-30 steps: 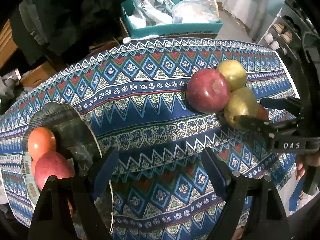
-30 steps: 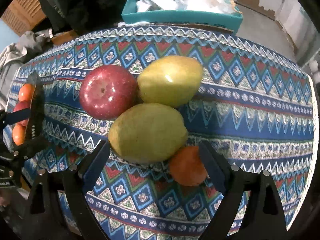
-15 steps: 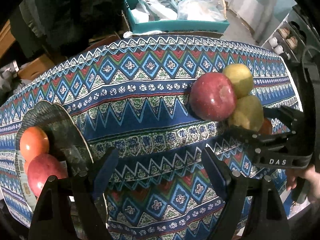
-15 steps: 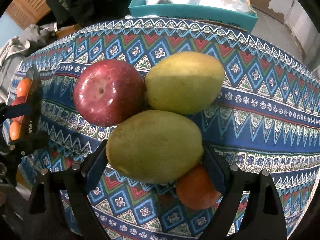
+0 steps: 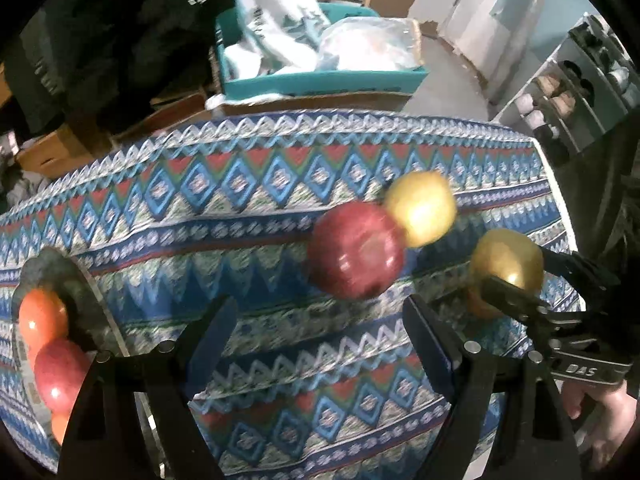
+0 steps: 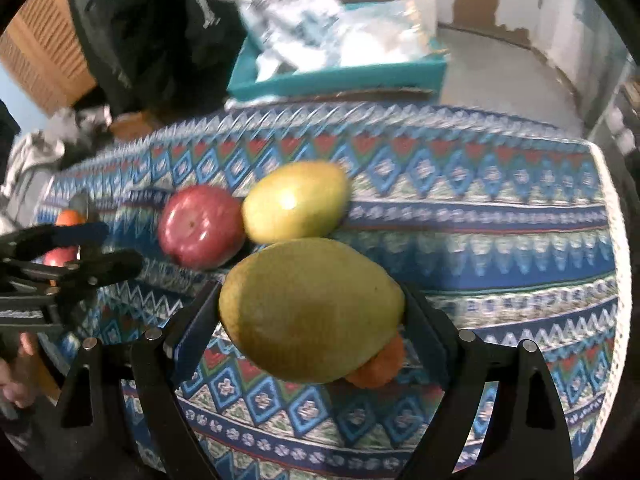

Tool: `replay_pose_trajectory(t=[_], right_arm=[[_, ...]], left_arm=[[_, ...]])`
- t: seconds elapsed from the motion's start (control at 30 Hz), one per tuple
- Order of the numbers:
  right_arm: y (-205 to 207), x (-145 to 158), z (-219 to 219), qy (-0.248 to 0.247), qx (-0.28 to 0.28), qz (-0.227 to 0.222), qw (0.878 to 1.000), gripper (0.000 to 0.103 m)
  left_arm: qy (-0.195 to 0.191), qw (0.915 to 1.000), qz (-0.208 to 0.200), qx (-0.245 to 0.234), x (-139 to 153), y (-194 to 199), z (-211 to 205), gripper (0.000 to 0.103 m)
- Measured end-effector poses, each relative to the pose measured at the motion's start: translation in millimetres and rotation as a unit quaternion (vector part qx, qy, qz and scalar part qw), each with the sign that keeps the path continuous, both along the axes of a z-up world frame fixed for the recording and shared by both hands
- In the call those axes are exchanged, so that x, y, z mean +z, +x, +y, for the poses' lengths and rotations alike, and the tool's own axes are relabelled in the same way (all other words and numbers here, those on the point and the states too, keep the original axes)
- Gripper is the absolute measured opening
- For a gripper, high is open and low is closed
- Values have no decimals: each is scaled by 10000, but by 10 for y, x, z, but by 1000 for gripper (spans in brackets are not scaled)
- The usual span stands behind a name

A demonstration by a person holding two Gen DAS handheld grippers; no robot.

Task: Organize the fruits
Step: 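Grasp a red apple with the left gripper while the right gripper grasps the green mango, then carry the red apple over the glass plate while the right tool carries the mango there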

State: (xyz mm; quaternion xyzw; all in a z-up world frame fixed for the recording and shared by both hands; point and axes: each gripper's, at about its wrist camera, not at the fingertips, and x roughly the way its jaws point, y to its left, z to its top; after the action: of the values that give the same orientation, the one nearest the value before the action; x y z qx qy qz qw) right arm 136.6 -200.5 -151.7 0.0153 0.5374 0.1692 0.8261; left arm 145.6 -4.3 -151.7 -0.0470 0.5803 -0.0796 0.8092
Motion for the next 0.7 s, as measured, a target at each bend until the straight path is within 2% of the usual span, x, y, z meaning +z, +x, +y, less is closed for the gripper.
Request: replay_pose_trajectory(t=[0.27,0.7], right_arm=[[-22,110,-400,19,-347,-109,9993,87],[-3,13,-562,43,-438,-8,9990,87]], left_arm=[[274,9993,51,-260,-166,197,-322,86],[736,9955,324,-495,-603,375,-588,87]])
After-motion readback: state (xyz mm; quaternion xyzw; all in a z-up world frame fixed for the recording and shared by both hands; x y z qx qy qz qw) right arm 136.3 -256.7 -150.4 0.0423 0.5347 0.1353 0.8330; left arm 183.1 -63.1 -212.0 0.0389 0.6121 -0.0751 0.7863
